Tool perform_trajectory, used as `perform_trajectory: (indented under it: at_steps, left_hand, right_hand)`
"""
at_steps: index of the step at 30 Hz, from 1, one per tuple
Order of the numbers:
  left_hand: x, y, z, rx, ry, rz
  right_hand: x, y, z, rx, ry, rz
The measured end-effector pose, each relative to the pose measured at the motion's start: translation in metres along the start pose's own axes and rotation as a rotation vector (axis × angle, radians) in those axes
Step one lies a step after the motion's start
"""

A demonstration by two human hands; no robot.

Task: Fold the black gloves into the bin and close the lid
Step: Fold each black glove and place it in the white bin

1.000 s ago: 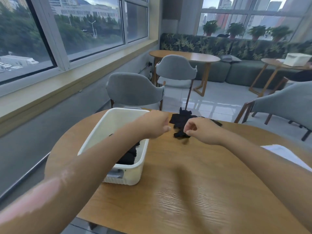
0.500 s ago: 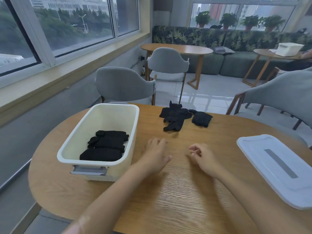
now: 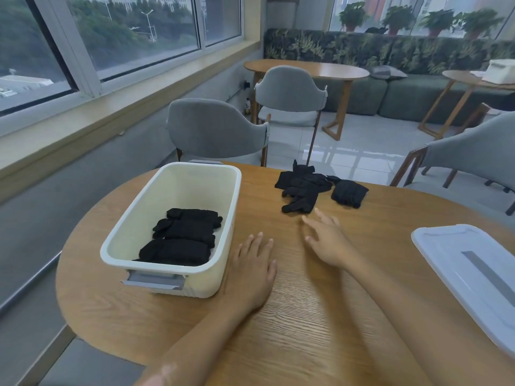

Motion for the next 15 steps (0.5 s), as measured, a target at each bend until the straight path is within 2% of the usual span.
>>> perform_trajectory:
  at_steps: [3, 8, 15]
  left_hand:
    - [0.0, -0.001, 0.002, -0.01, -0.001, -0.018]
    - [0.0, 0.001, 0.002, -0.016, 0.007, -0.041]
    - [-0.001, 0.004, 0.005, -0.021, 0.02, -0.072]
  right_hand:
    - [0.013, 0.008, -0.001, -0.065, -0.059, -0.022]
    - [0.021, 0.002, 0.002, -0.066, -0.041, -0.034]
    - [0.018, -0.047, 0.023, 0.219, -0.032, -0.348]
Point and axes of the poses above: each hand's wrist, its own x-axis towards the middle knuckle, its own y-axis out of the palm, z = x × y, the point moved 1 cm from there along x, towards the middle knuckle, and after that the axes turned 10 degrees about -z, right-handed, at the moved point
